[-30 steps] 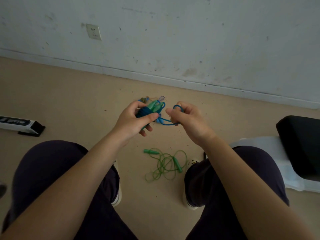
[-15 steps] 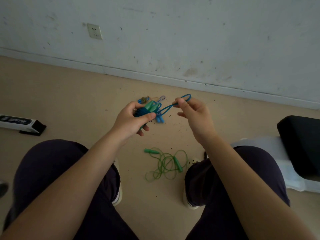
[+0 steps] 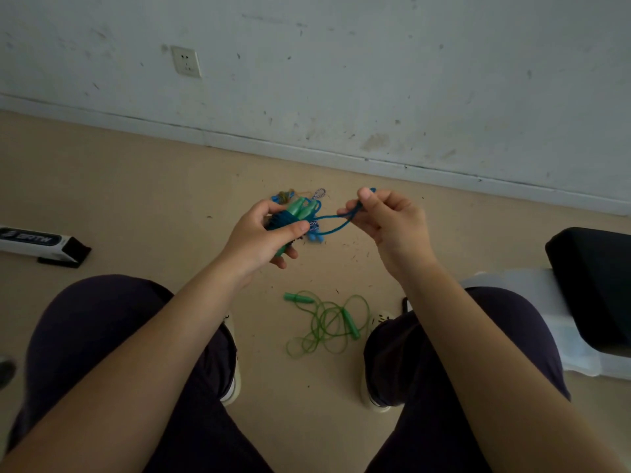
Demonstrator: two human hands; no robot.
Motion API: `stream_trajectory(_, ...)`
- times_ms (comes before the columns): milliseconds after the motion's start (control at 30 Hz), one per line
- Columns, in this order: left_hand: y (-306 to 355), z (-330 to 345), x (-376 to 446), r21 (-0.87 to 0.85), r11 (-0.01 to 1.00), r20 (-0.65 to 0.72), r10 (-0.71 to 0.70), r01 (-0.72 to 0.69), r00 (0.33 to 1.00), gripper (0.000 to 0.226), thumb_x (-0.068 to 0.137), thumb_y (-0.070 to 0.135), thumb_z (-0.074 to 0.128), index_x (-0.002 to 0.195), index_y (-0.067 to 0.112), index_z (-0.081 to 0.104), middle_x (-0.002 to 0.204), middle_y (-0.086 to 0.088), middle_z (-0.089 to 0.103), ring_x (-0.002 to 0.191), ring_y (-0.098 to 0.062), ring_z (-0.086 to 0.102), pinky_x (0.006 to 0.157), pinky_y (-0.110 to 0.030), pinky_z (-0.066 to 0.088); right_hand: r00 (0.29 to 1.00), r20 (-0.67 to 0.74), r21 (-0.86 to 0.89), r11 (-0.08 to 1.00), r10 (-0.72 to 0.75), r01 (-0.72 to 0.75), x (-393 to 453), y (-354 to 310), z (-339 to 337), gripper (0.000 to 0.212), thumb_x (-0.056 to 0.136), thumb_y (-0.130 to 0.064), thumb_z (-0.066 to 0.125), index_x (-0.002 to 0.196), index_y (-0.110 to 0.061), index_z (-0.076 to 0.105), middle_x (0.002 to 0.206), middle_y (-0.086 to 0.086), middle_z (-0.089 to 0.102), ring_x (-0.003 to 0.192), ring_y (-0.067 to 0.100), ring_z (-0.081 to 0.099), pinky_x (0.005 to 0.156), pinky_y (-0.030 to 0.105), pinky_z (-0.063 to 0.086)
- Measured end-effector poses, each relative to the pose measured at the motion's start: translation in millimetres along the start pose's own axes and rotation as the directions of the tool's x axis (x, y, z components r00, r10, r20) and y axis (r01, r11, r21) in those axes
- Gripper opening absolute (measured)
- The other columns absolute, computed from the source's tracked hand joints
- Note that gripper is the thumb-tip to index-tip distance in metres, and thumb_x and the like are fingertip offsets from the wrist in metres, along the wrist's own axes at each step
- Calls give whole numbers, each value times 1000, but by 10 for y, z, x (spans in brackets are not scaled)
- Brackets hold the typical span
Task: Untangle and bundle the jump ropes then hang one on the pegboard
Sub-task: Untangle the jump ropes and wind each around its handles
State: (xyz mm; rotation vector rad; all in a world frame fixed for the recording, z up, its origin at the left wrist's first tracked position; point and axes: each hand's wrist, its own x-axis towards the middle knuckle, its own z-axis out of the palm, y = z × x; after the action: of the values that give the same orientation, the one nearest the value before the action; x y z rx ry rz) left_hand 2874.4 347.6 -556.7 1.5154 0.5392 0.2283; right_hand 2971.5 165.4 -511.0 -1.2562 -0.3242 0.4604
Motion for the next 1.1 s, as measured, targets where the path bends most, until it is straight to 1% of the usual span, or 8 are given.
stream_trajectory(167,43,19,-44,7,1000,42,1,-1,999,37,78,29,84,106,22,61,99,-10,72,62,-24,70,45,-30,50,1000,8,-43,999,23,-22,11,19,-5,26,94,-9,62,69,-15,65,70,7,71,69,24,71,75,35,58)
stream_trajectory(233,63,35,-66,17,1000,68,-6,5,998,38,82,26,83,111,20,60,99,-10,71,63,-24,70,46,-30,51,999,21,-24,999,40,-39,12,20,3,18,93,-6,62,84,-11,48,66,7,69,63,25,69,75,37,60)
stream_trajectory(333,90,70,-96,30,1000,97,-4,1,995,40,83,23,82,115,15,59,94,-8,72,62,-24,69,45,-29,50,997,47,0,998,66,-66,13,37,2,37,92,-3,63,94,-16,29,63,9,65,58,26,66,84,48,57)
stream_trajectory(533,124,95,-113,-38,999,68,-6,8,998,28,85,20,78,106,15,60,93,-10,70,58,-22,67,43,-28,49,993,110,-184,983,47,-26,-6,31,42,8,92,-2,63,89,-6,56,66,7,65,41,15,53,69,46,52)
stream_trajectory(767,179,33,-72,-222,975,-29,-28,21,999,24,90,21,73,106,9,60,90,-13,73,57,-22,68,42,-25,47,985,170,-334,942,22,36,-53,39,143,11,94,6,56,99,-2,50,79,18,67,43,17,56,70,53,53)
stream_trajectory(867,188,-3,-47,-252,968,-101,-31,4,994,28,90,23,73,109,8,59,105,-16,72,60,-21,68,43,-26,48,980,199,-341,939,17,53,-52,35,122,14,95,4,56,105,-2,49,80,15,70,53,20,62,73,41,57)
stream_trajectory(967,193,-23,-30,-259,966,-152,-36,-5,988,25,91,24,73,106,12,58,106,-15,71,59,-19,68,43,-26,48,979,200,-347,937,34,38,-45,49,126,14,93,6,58,106,3,53,78,15,71,56,20,65,68,32,57)
stream_trajectory(1100,194,-1,-59,-223,975,-26,-3,-3,1000,21,90,19,72,104,12,58,99,-16,70,55,-19,66,41,-26,47,991,129,-397,917,24,29,-44,66,122,9,89,6,65,94,0,61,81,14,73,45,18,58,54,27,52)
